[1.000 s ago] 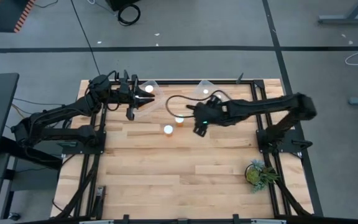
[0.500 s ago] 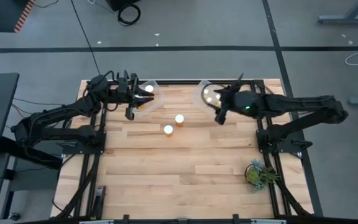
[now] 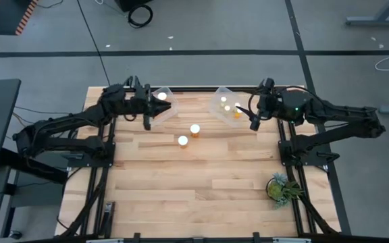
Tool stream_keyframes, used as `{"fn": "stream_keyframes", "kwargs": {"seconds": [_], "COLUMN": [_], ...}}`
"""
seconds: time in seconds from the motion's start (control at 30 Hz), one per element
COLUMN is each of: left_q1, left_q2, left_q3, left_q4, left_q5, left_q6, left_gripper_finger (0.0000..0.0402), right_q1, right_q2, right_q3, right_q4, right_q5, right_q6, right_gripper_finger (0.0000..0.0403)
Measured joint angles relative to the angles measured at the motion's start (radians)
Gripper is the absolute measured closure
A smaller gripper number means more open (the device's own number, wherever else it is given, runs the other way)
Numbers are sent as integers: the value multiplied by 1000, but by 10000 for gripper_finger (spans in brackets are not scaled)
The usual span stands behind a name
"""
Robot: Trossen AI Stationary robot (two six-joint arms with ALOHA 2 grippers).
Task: Pick and place medicine bottles into bin by pill shape (circle, oval)
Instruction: Put the large orange medicine bottle into the left transparent bin
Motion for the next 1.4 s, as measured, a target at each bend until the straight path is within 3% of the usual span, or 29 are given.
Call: {"fn": "stream_keyframes", "kwargs": {"seconds": [0.23,0.4,0.57,0.7,1.0,1.23,1.4], "left_q1": [-13,-68,-131,-166,-296,-423,-433], "left_q2": [60,129,222,291,401,513,594], "left_q3": [63,124,202,252,333,334,334], "left_q4": [-273,-417,-568,-697,-879,-896,-899], "left_q5": [-142,-167,-253,-255,-262,-451,-465], "left_q6": [20,20,27,31,-69,-43,-69], "left_gripper_finger": [346,332,319,301,223,163,136], "right_q1": [-75,-167,-257,-300,-335,-330,-317], "right_q2": [5,7,8,8,7,12,12], "right_q3": [0,-7,-96,-159,-151,-150,-150], "right_q4": [27,35,174,308,324,281,254], "right_q5": [-179,-287,-382,-406,-409,-412,-414], "right_q6": [-93,-113,-124,-121,-100,-26,-11], "right_gripper_finger": [109,109,109,109,109,109,109]}}
